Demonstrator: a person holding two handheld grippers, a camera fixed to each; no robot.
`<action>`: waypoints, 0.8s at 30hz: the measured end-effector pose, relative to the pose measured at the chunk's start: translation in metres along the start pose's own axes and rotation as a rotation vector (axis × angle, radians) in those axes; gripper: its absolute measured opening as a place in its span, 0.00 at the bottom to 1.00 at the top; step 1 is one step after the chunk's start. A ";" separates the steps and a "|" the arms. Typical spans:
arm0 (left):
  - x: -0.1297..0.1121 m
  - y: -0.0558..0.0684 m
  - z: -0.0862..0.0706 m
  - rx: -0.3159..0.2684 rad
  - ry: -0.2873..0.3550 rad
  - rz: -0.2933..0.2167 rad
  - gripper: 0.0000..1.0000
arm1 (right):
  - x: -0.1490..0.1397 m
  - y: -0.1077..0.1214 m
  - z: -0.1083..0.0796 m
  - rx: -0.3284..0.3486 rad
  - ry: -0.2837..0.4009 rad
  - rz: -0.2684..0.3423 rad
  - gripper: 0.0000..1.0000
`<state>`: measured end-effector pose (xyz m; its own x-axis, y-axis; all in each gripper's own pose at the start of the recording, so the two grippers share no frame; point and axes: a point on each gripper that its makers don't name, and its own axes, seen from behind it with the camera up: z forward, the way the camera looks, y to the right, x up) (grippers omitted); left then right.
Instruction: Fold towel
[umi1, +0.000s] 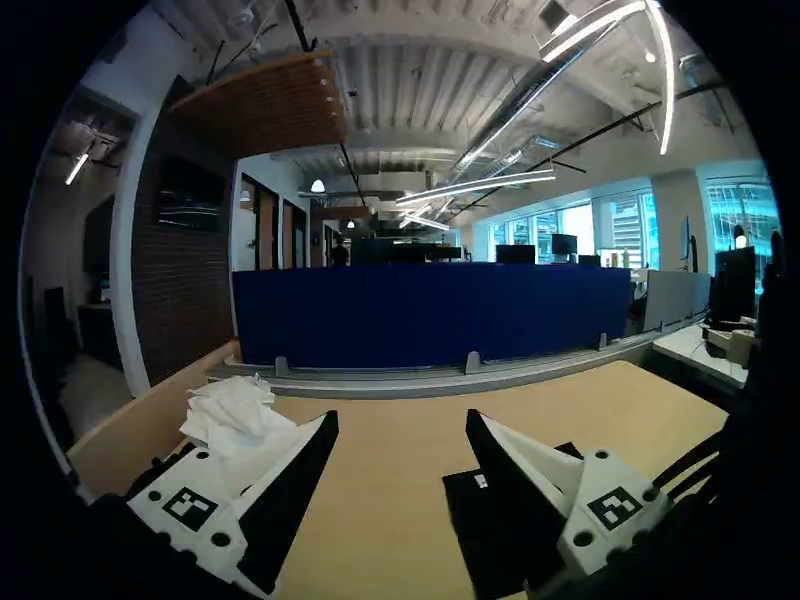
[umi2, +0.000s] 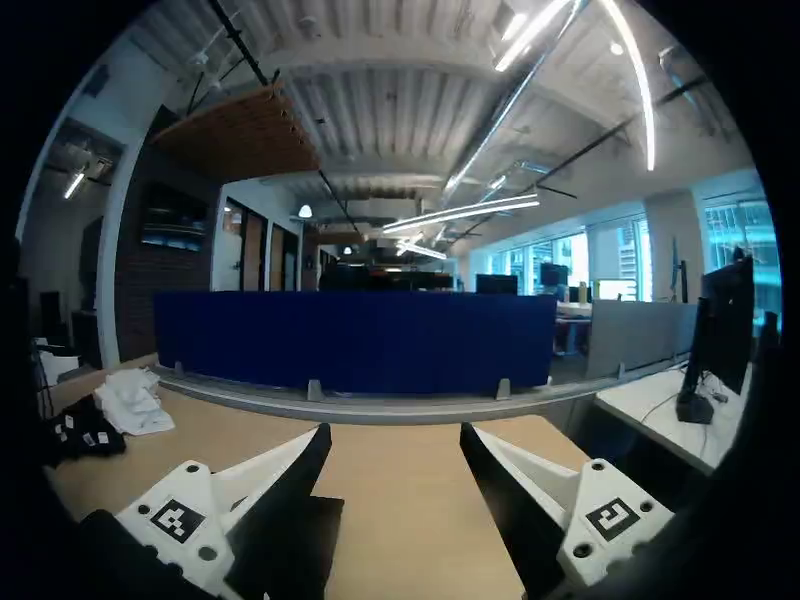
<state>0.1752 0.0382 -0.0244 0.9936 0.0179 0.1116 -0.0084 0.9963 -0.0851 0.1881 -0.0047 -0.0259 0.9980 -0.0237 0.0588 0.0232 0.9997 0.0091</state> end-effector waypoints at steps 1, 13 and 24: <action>0.000 0.002 -0.001 -0.009 -0.010 0.004 0.95 | 0.001 -0.001 0.000 0.007 -0.006 -0.001 1.00; -0.017 0.033 -0.006 -0.136 -0.131 0.111 0.94 | -0.011 -0.035 0.000 0.158 -0.129 -0.072 1.00; -0.037 0.048 -0.007 -0.217 -0.204 0.122 0.95 | -0.040 -0.076 -0.005 0.308 -0.265 -0.164 1.00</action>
<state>0.1391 0.0844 -0.0393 0.9435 0.1743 0.2817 -0.0800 0.9452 -0.3166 0.1467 -0.0798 -0.0342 0.9321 -0.2233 0.2851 0.1214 0.9344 0.3349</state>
